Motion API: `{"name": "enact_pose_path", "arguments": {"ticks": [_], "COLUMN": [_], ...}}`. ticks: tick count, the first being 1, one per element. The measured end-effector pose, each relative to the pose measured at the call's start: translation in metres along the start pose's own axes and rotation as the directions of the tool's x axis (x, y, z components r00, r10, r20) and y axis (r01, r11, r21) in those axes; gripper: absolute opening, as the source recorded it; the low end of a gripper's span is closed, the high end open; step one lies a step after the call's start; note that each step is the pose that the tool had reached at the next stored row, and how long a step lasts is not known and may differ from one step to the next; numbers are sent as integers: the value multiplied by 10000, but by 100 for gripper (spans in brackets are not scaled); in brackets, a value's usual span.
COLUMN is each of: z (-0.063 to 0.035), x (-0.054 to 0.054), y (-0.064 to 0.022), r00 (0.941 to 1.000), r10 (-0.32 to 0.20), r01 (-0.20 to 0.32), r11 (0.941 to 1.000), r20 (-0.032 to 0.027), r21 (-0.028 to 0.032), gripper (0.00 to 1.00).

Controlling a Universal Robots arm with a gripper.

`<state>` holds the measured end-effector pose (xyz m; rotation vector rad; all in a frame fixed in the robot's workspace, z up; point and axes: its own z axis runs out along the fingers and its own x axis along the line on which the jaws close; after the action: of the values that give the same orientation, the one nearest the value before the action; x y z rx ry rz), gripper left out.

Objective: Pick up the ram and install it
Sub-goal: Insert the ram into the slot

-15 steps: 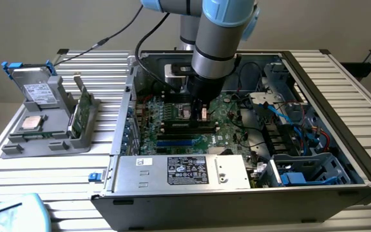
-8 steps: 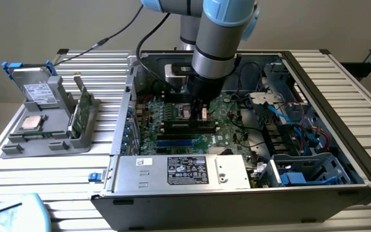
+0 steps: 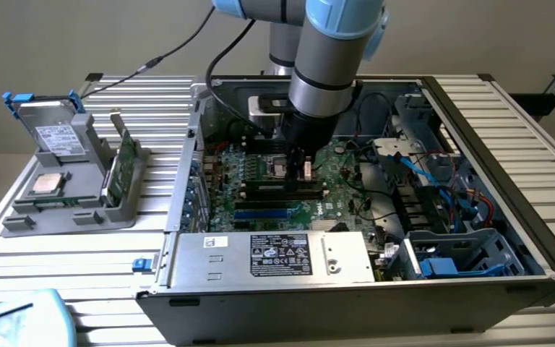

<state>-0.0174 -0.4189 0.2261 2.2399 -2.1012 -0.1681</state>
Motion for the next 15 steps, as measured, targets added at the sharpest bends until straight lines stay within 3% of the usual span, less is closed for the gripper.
{"name": "enact_pose_path", "arguments": {"ticks": [5, 15], "z": [-1, 15], "x": [0, 0], "y": [-9, -11], "r00": [10000, 9999], "r10": [-3, 10], "r01": [3, -10], "r11": [10000, 10000], "r20": [-13, -123], "r21": [-1, -8], "gripper": [14, 14]}}
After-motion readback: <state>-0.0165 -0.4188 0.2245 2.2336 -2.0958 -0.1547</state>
